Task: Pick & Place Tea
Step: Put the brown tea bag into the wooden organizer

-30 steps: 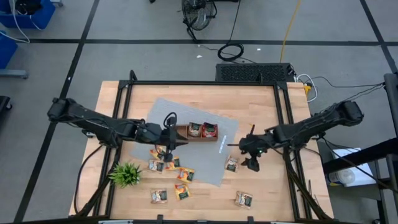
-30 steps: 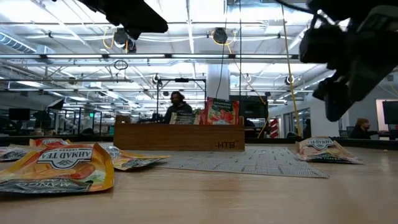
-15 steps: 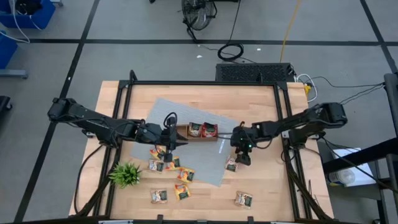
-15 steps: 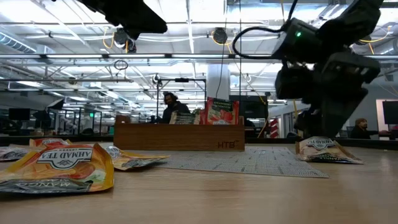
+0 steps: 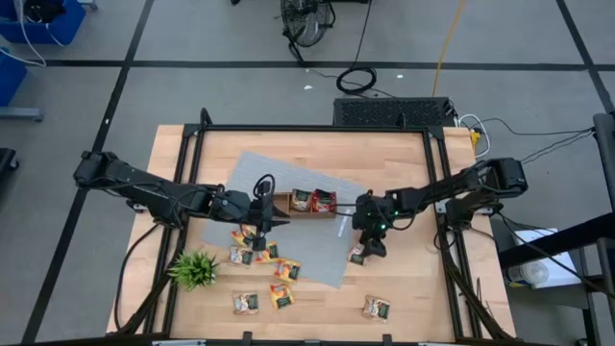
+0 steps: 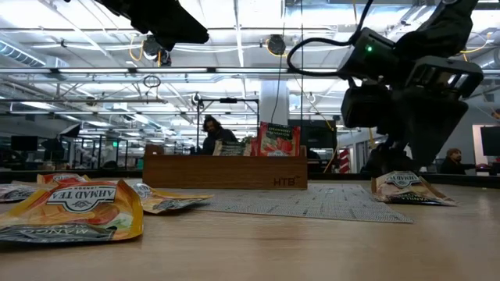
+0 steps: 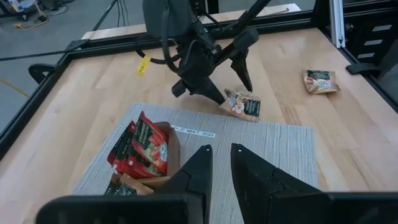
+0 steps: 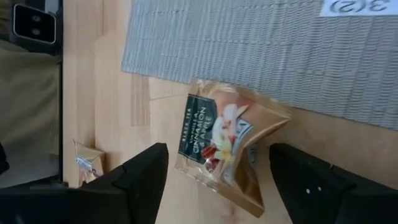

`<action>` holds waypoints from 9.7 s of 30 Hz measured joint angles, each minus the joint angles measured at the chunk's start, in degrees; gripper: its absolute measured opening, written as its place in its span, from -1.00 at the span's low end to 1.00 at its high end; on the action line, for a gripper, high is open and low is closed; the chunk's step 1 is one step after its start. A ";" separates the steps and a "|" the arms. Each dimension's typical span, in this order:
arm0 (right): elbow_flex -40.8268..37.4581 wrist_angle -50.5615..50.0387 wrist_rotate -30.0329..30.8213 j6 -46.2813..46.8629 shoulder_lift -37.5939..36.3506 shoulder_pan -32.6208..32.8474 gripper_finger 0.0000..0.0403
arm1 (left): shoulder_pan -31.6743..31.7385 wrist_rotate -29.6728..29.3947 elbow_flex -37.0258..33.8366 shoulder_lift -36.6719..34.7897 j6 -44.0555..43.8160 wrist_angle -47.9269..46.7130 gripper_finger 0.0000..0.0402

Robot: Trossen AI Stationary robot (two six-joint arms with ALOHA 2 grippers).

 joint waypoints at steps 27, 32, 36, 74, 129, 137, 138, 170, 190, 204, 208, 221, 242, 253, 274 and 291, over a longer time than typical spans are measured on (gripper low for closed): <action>-0.11 1.61 14.11 -10.78 -5.54 4.11 -0.98 | 0.02 -0.03 0.00 0.03 0.00 0.82 -0.68; -0.11 5.72 31.09 -16.83 -14.34 7.42 -0.99 | 0.15 -0.08 0.00 0.03 0.23 5.58 -0.68; -1.82 20.52 51.88 -25.90 -16.72 10.12 -0.99 | 0.13 -2.77 0.04 0.03 0.26 8.21 -0.68; -8.79 74.82 58.34 -41.74 -1.01 2.06 -0.99 | 10.56 -3.68 0.09 17.66 -2.25 37.55 0.01; -19.65 55.43 55.58 -27.60 -27.45 1.97 0.12 | 11.09 2.91 7.24 6.64 1.31 -16.92 -1.00; -19.67 55.79 55.52 -27.67 -27.52 1.65 0.07 | 13.71 4.18 20.82 20.43 3.60 -31.77 -1.00; -19.67 55.63 55.52 -27.67 -27.54 1.65 0.07 | 13.85 4.11 22.25 22.19 4.21 -33.17 -1.00; -19.67 54.97 55.47 -28.02 -27.52 1.67 0.04 | 16.67 4.49 31.93 32.62 3.21 -42.00 -0.90; -19.67 53.88 55.46 -28.02 -27.50 1.67 0.04 | 16.77 -12.57 31.93 31.48 5.85 -41.73 -0.26; -19.65 53.43 55.46 -28.02 -27.50 1.67 0.04 | 15.67 -10.43 32.01 28.70 3.78 -39.65 -0.26; -19.65 53.22 55.45 -28.02 -27.50 1.69 0.04 | 14.77 1.19 31.95 28.34 3.23 -39.46 -0.26; -19.63 53.40 55.45 -27.63 -27.50 1.69 0.04 | 14.45 10.17 27.04 32.76 1.64 -36.93 -0.56; -19.63 52.53 55.30 -28.11 -27.63 2.80 0.04 | 12.80 8.99 27.04 26.02 -1.63 -37.05 -0.56; -1.49 1.35 60.68 -11.89 -31.44 24.49 0.09 | 6.45 8.66 9.98 11.12 1.51 -9.41 -0.56; 27.26 -30.50 40.34 36.04 15.43 45.55 0.00 | 2.47 8.54 -12.76 0.64 -8.55 27.41 -0.56; 26.55 -33.52 40.28 42.36 12.68 46.30 0.20 | 1.68 8.66 -12.79 0.64 -9.74 26.99 -0.56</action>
